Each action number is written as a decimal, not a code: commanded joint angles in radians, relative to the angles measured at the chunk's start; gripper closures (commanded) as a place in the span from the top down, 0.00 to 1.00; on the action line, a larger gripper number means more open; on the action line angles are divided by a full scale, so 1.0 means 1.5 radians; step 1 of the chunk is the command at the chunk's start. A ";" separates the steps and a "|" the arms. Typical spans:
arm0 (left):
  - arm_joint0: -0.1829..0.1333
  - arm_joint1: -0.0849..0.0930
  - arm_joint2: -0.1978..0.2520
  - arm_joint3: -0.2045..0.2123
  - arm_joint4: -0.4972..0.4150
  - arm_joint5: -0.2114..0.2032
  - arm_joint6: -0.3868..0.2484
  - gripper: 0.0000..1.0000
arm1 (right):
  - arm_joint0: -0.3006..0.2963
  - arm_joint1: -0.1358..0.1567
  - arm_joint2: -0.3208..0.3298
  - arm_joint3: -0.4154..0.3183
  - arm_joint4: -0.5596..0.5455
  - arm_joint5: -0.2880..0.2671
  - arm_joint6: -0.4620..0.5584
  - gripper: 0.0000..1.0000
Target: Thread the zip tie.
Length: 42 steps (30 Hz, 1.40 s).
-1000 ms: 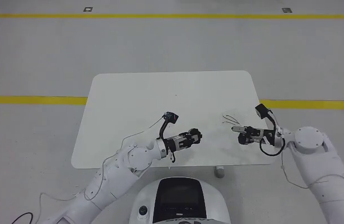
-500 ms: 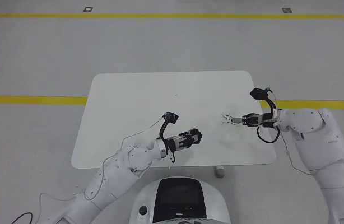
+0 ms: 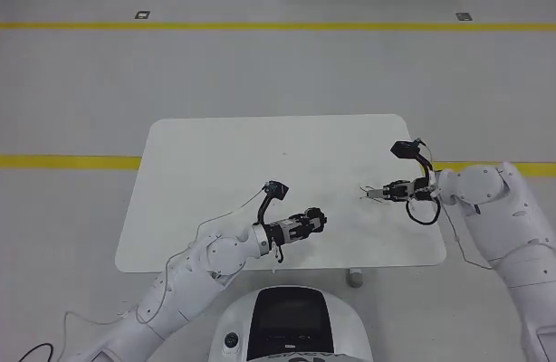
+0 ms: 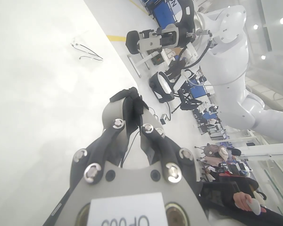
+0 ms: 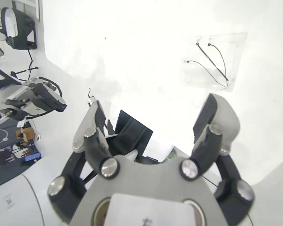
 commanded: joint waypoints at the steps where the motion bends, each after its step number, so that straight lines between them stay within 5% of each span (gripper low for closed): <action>1: 0.000 0.000 0.000 0.000 0.000 0.000 0.000 0.00 | 0.000 0.001 -0.011 -0.006 -0.034 -0.026 -0.008 1.00; 6: 0.000 0.000 0.000 0.000 0.000 0.000 0.000 0.00 | 0.057 -0.006 -0.059 0.050 -0.101 -0.103 -0.010 1.00; 12: 0.000 0.000 0.000 0.000 0.000 0.000 0.000 0.00 | 0.177 -0.040 -0.197 0.162 -0.162 -0.105 -0.032 1.00; 18: 0.000 0.000 0.000 0.000 0.000 0.000 0.000 0.00 | 0.244 -0.071 -0.330 0.255 -0.155 -0.105 -0.086 1.00; 26: 0.000 0.000 0.000 0.000 0.000 0.000 0.000 0.00 | 0.245 -0.072 -0.334 0.258 -0.154 -0.104 -0.092 1.00; 33: 0.000 0.000 0.000 0.000 0.000 0.000 0.000 0.00 | 0.229 -0.051 -0.357 0.197 -0.226 -0.105 -0.079 1.00; 42: 0.000 0.000 0.000 0.000 0.000 0.000 0.000 0.00 | 0.219 -0.047 -0.346 0.192 -0.239 -0.105 -0.109 1.00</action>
